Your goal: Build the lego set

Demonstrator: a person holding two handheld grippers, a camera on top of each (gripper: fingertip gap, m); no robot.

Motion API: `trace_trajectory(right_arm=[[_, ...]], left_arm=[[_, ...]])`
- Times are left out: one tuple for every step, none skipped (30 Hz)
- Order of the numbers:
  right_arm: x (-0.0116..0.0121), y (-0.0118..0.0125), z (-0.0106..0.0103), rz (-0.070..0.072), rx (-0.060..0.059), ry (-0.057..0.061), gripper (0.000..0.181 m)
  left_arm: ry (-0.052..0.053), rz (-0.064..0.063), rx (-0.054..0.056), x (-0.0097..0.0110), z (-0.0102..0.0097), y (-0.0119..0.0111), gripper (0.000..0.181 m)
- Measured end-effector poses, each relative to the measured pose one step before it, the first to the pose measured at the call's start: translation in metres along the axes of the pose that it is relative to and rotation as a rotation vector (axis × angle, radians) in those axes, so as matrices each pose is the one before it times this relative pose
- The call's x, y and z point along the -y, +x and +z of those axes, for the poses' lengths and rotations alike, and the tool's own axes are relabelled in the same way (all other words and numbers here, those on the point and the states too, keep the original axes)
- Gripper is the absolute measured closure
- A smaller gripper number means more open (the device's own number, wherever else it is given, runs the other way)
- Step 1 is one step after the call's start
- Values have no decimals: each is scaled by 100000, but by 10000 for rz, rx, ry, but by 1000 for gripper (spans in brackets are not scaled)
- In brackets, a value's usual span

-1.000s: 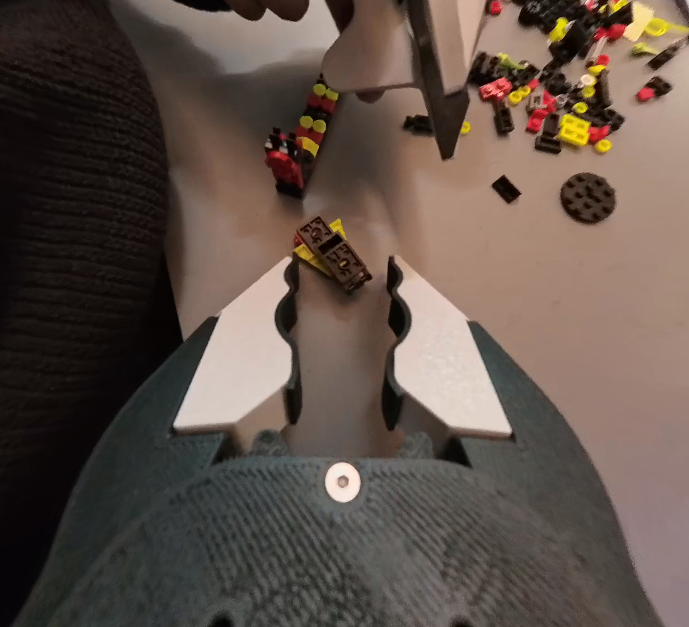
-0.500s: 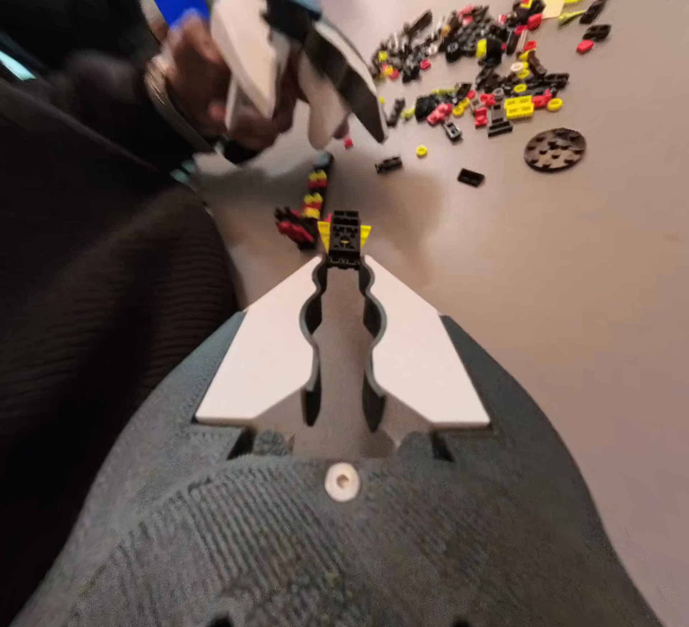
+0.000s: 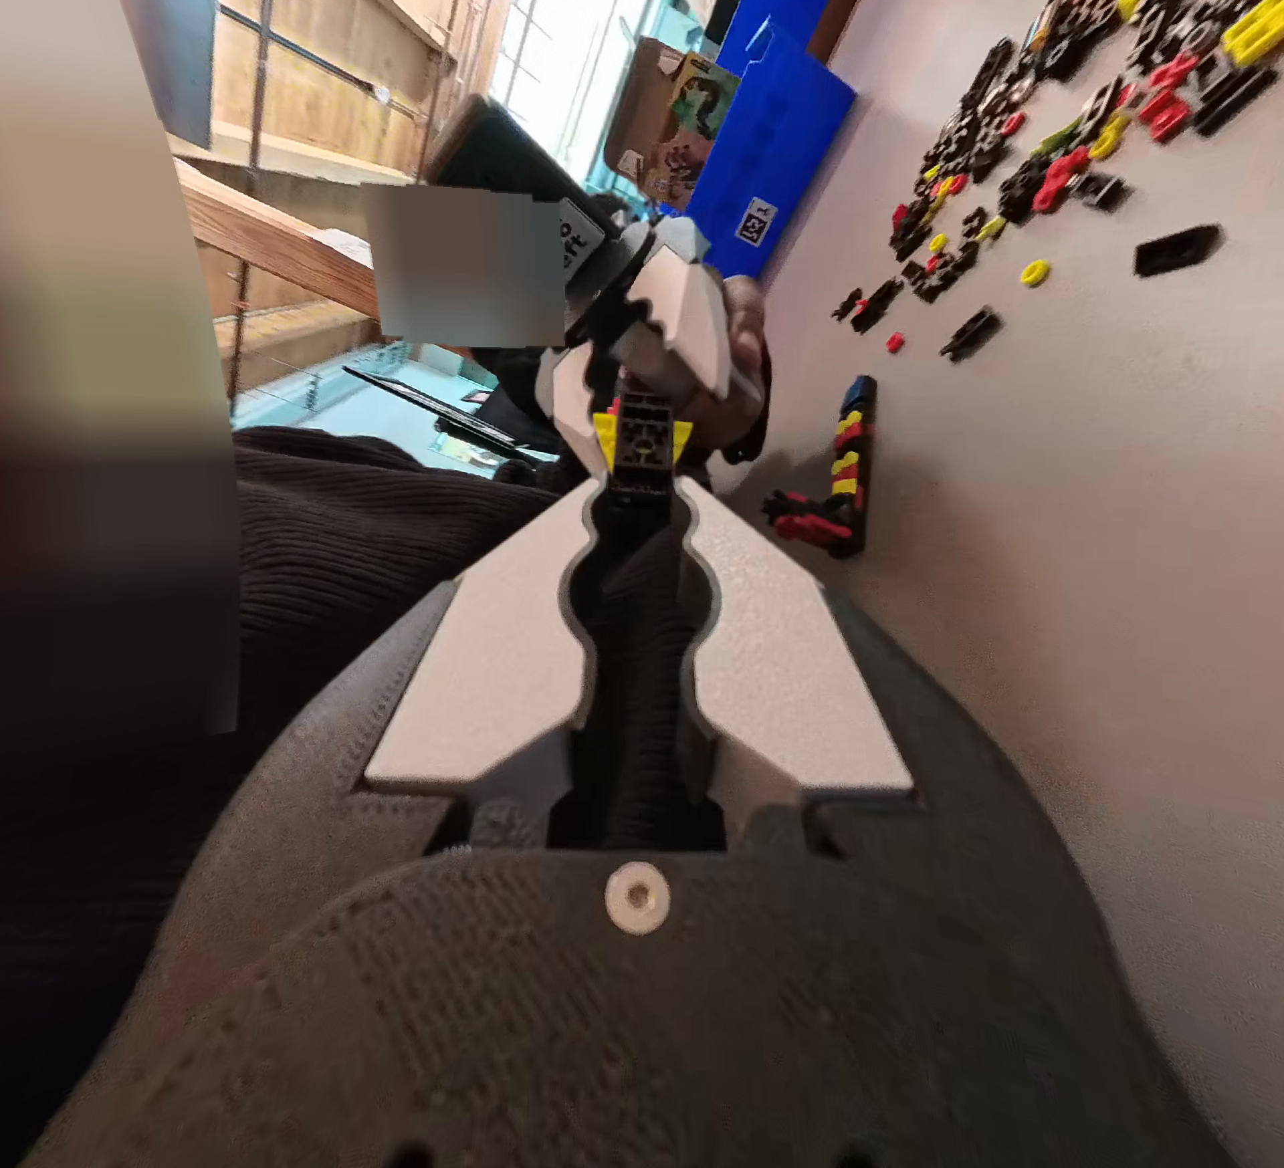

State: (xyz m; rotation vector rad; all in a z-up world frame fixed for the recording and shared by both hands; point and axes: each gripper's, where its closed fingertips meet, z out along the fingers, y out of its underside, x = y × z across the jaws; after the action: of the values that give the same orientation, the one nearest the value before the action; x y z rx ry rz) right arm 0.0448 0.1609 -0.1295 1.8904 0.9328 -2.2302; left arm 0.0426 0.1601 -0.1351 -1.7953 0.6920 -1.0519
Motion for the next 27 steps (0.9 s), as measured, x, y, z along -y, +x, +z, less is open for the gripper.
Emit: trace_trajectory(right_arm=[[-76,-1,27,181,93,-6,166],[6,-41,18,125,87,32,166],[110,-101,-26,70,87,76,166],[207,-120,-39,17,73,119,166],[329,-127,-106,-39,45,178,165],[426,-103,-187,-112,-10,211,160],[468,-72,-237,-220,-91,214,156],[501,-28,-282,-373,-188,208,153],[529,-81,-263,-567,-245,198,154],[627,-288,-225,-798,-241,220,151],[663,-451,-181,-1051,-250,225,152],[457,-387,-116,-1263,-343,85,152],[94,-148,-60,-1344,-486,-168,149],[-228,58,18,-1314,-581,-378,147],[-460,29,129,-1257,-527,-469,144],[-555,-88,237,-1132,-417,-462,142],[-593,-185,332,-952,-329,-427,141],[-601,-217,382,-790,-255,-412,139],[-607,-221,393,-645,-201,-425,136],[-630,-200,379,-541,-143,-440,134],[-628,-193,326,-478,-105,-414,133],[-521,-136,253,-416,-99,-328,132],[-344,-151,173,-348,-64,-231,132],[-178,-244,118,-277,26,-138,134],[-83,-302,81,-212,83,-79,135],[-108,-274,69,-185,86,-94,137],[-197,-272,103,-197,82,-140,138]], left_arm=[[60,-30,-45,138,-26,102,161],[11,-82,-66,27,-12,58,161],[-24,-123,-98,-45,-22,39,162],[-43,-184,-124,-91,4,15,163],[2,-301,-94,-22,18,-94,165],[74,-423,-44,81,18,-214,166],[113,-532,-71,139,-3,-221,167],[147,-587,-178,187,-10,-67,167],[163,-626,-133,218,-3,-155,168],[120,-604,-103,152,-26,-189,173],[77,-533,-161,51,-32,-115,173],[-12,-532,-211,-66,-24,-28,173],[-48,-381,-271,-107,2,150,173],[-40,-256,-138,-100,8,17,173],[-28,-204,-32,-76,16,-95,173],[-61,-186,-141,-137,42,64,173],[-86,-237,-172,-174,52,90,173],[-68,-226,-156,-155,44,64,173],[-116,-168,-176,-227,33,105,173],[-178,-152,-111,-298,39,7,173],[-219,-118,-48,-356,32,-67,173],[-257,-80,-2,-410,28,-119,173],[-243,-42,28,-398,19,-137,173],[-246,-44,10,-388,27,-90,173],[-244,-50,-16,-391,48,-42,173],[-223,-58,4,-370,63,-70,173],[-198,-63,18,-339,74,-105,173]])
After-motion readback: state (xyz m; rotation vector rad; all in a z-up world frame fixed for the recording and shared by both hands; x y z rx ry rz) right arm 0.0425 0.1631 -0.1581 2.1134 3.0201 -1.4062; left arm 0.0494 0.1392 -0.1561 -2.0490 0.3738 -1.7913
